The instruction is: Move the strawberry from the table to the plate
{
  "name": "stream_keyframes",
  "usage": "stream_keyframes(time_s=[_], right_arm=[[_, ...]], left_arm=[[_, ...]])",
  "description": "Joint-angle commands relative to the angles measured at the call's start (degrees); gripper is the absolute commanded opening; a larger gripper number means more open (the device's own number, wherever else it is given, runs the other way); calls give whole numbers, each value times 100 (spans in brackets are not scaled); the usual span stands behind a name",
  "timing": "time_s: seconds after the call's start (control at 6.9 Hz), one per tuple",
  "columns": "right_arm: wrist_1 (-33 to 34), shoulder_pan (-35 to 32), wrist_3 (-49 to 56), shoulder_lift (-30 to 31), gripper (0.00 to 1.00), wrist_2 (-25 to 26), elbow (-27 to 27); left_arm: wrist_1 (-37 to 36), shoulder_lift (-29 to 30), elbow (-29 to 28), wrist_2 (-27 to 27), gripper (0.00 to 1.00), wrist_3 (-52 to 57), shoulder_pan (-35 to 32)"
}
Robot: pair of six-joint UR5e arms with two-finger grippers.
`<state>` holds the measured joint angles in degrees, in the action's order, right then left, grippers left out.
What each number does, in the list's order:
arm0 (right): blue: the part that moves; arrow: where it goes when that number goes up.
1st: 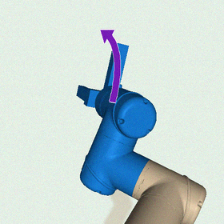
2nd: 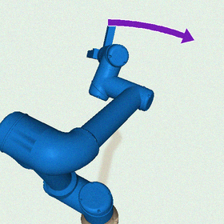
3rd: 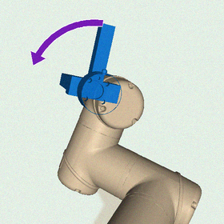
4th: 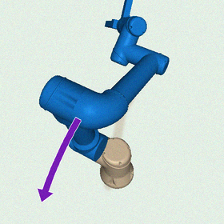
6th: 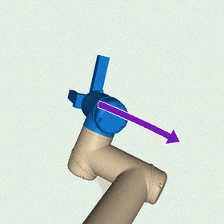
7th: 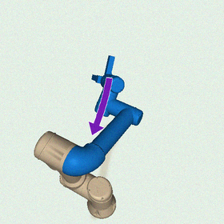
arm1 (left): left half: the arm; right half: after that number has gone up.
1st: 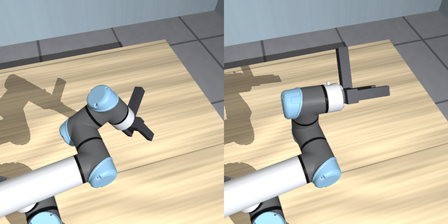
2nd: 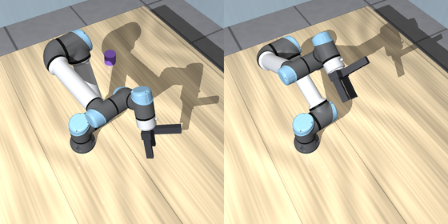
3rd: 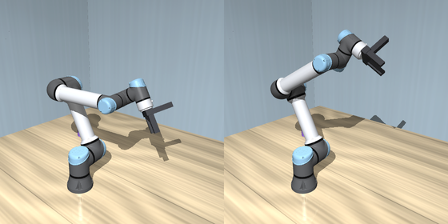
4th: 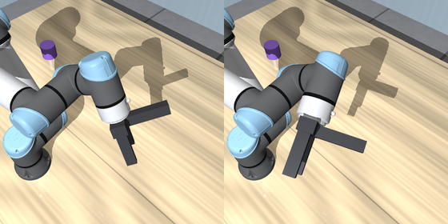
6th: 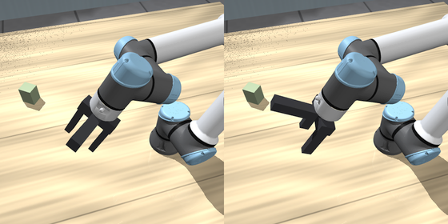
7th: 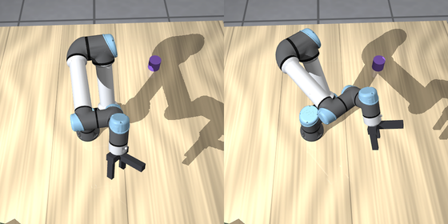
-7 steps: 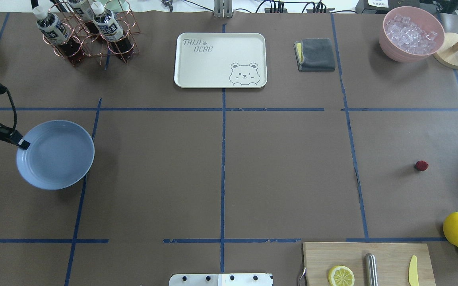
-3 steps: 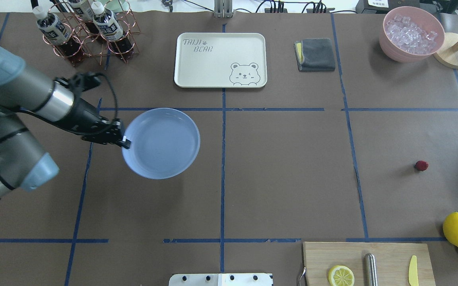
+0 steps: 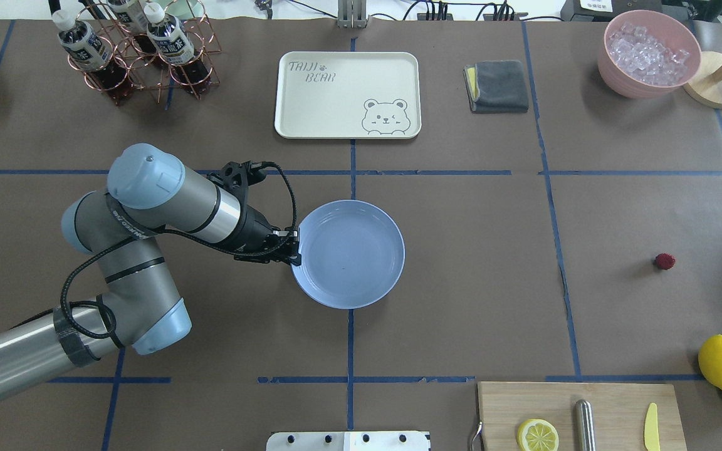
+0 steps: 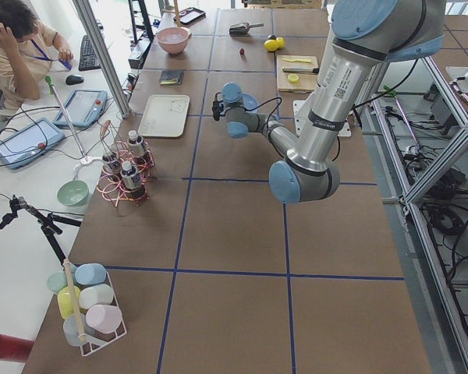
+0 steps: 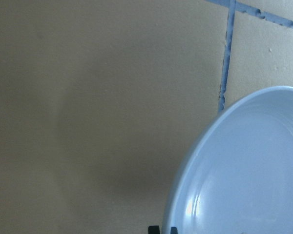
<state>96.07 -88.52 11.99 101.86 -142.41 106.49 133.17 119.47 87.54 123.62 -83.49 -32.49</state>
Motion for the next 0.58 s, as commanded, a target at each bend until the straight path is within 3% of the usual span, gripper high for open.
stream_keyframes(time_s=[0.0,0.43], right_arm=[[-1,28,-3,0,100,-14,152],[-1,211,14,-9,100,-171,258]], left_arm=[[16,103,-228,-189,0,-9,103],[42,181,-395,-398,0,-9,155]])
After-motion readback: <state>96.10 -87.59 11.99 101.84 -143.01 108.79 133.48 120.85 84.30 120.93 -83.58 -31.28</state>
